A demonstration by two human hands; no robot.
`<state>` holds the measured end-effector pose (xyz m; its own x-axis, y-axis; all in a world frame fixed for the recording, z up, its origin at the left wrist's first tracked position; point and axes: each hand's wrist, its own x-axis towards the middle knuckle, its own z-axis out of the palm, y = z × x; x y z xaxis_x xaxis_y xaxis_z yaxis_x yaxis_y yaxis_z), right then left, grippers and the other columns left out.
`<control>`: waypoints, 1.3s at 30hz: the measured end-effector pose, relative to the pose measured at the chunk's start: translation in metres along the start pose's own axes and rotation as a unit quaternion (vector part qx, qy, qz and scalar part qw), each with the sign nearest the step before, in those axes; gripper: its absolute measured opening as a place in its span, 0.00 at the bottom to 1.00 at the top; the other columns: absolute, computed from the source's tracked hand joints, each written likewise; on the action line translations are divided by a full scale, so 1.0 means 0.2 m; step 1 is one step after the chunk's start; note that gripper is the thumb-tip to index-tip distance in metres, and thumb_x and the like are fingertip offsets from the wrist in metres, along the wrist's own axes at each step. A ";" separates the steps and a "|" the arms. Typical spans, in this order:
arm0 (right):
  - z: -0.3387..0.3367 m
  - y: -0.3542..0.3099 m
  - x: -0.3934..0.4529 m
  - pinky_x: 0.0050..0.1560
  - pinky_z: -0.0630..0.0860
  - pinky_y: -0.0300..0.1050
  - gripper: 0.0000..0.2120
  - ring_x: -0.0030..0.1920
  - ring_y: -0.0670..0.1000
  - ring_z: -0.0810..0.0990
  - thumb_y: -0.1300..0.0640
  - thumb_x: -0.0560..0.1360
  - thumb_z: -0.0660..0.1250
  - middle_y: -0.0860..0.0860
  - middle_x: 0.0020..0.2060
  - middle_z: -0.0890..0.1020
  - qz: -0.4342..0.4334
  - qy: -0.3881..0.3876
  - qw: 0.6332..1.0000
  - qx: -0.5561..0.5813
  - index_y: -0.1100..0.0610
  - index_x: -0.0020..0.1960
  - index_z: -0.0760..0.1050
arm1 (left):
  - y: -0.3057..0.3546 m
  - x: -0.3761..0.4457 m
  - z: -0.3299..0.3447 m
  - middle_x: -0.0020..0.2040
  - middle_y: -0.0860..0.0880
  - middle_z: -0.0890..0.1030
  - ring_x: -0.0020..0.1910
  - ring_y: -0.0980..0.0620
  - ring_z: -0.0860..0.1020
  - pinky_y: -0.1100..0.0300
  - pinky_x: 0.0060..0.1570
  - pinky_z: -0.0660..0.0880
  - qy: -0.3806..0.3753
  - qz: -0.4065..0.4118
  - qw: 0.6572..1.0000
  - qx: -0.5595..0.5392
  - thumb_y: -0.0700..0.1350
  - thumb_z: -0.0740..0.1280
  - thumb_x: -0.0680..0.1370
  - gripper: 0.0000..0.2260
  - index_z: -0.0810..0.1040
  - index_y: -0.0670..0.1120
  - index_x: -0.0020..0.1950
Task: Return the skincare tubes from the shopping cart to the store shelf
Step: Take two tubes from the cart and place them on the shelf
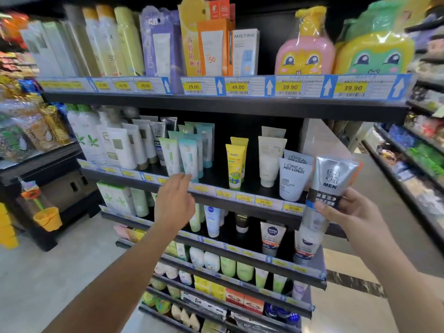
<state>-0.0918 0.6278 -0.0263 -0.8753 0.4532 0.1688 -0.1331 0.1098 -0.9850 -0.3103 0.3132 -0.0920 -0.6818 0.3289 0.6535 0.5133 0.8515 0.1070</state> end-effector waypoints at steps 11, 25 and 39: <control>1.00 0.00 -0.04 0.49 0.78 0.43 0.16 0.50 0.48 0.84 0.64 0.71 0.74 0.49 0.48 0.87 -0.005 -0.014 0.999 -0.048 0.53 0.57 0.78 | -0.98 0.14 0.04 0.65 0.42 0.75 0.65 0.41 0.73 0.46 0.61 0.73 -0.125 0.017 0.992 0.007 0.37 0.67 0.72 0.26 0.72 0.42 0.70; 2.03 -0.14 0.38 0.54 0.78 0.43 0.17 0.52 0.42 0.82 0.59 0.72 0.75 0.43 0.51 0.84 -0.083 0.001 0.990 -0.111 0.45 0.56 0.74 | -1.35 0.16 0.08 0.67 0.42 0.75 0.66 0.42 0.72 0.45 0.65 0.71 -0.126 0.139 0.982 -0.012 0.43 0.63 0.73 0.25 0.72 0.40 0.70; 2.42 0.05 0.86 0.52 0.80 0.54 0.16 0.48 0.50 0.82 0.56 0.70 0.76 0.47 0.47 0.83 -0.087 0.062 0.979 -0.173 0.50 0.53 0.74 | -1.62 0.18 0.14 0.63 0.42 0.75 0.64 0.39 0.73 0.42 0.66 0.69 -0.017 0.157 0.987 -0.026 0.39 0.64 0.72 0.25 0.72 0.41 0.70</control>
<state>-0.4679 0.2790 -0.0239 -0.7867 0.5034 0.3574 -0.0912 0.4778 -0.8737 -0.5166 0.0607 -0.1245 -0.5018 0.5868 0.6355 0.7268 0.6843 -0.0580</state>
